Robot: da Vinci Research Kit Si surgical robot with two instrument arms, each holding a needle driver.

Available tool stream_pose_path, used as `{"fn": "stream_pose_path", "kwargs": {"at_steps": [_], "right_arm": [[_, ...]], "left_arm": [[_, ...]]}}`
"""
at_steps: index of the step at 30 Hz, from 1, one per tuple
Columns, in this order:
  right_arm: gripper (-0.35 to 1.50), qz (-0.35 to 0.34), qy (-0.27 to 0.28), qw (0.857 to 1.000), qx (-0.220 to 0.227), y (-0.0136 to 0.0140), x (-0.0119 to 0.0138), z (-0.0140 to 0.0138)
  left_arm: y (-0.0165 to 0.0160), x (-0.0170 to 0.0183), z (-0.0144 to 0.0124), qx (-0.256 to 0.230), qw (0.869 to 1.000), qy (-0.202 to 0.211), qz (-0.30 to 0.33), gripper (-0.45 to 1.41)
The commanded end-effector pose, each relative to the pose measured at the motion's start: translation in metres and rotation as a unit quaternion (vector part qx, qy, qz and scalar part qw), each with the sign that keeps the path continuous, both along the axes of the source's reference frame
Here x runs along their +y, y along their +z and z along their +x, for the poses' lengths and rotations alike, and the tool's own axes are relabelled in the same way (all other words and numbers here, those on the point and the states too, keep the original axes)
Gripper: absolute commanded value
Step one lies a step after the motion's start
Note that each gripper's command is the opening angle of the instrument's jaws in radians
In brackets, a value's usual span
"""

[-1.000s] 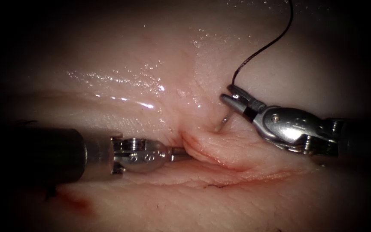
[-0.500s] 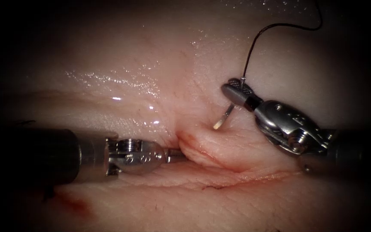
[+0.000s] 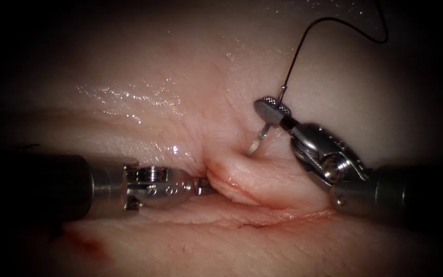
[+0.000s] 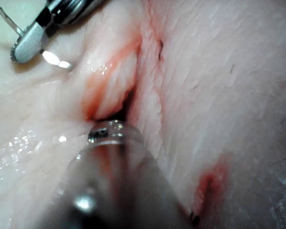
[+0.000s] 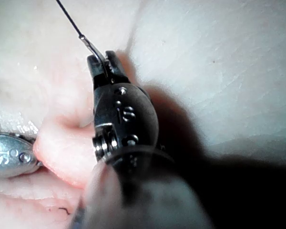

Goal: Wound Closure

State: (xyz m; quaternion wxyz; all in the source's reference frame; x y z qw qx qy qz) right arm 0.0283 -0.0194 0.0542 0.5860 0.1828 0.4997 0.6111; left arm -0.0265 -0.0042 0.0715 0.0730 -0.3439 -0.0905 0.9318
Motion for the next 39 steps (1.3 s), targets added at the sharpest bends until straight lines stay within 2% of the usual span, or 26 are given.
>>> {"fn": "stream_pose_path", "kwargs": {"at_steps": [1,6,12,14,19,29,39], "right_arm": [[-0.35,0.013,0.004,1.0,0.013,-0.0003,-0.0006,0.0018],[-0.35,0.065,0.006,0.997,0.028,-0.0013,-0.0018,0.0028],[-0.35,0.085,-0.006,0.996,0.017,-0.0025,-0.0028,0.0032],[-0.35,0.056,-0.025,0.998,-0.02,-0.0029,-0.003,0.0034],[-0.35,0.004,-0.055,0.997,-0.062,-0.0039,-0.0035,0.0041],[-0.35,-0.025,-0.064,0.995,-0.077,-0.0061,-0.0052,0.0066],[-0.35,-0.028,-0.068,0.995,-0.068,-0.0073,-0.0066,0.0085]], "left_arm": [[0.0006,-0.0003,-0.0004,0.0,1.0,0.0,0.0,-0.45],[0.0004,-0.0002,-0.0002,0.001,1.0,0.001,0.0,-0.45],[0.0003,-0.0001,0.0,0.0,1.0,0.0,-0.001,-0.45],[0.0003,-0.0001,0.0,0.0,1.0,0.0,-0.001,-0.45],[0.0003,0.0,0.0001,0.0,1.0,0.001,-0.001,-0.45],[0.0002,0.0001,0.0003,-0.001,1.0,0.002,0.0,-0.45],[0.0002,0.0001,0.0003,-0.001,1.0,0.002,0.0,-0.45]]}}
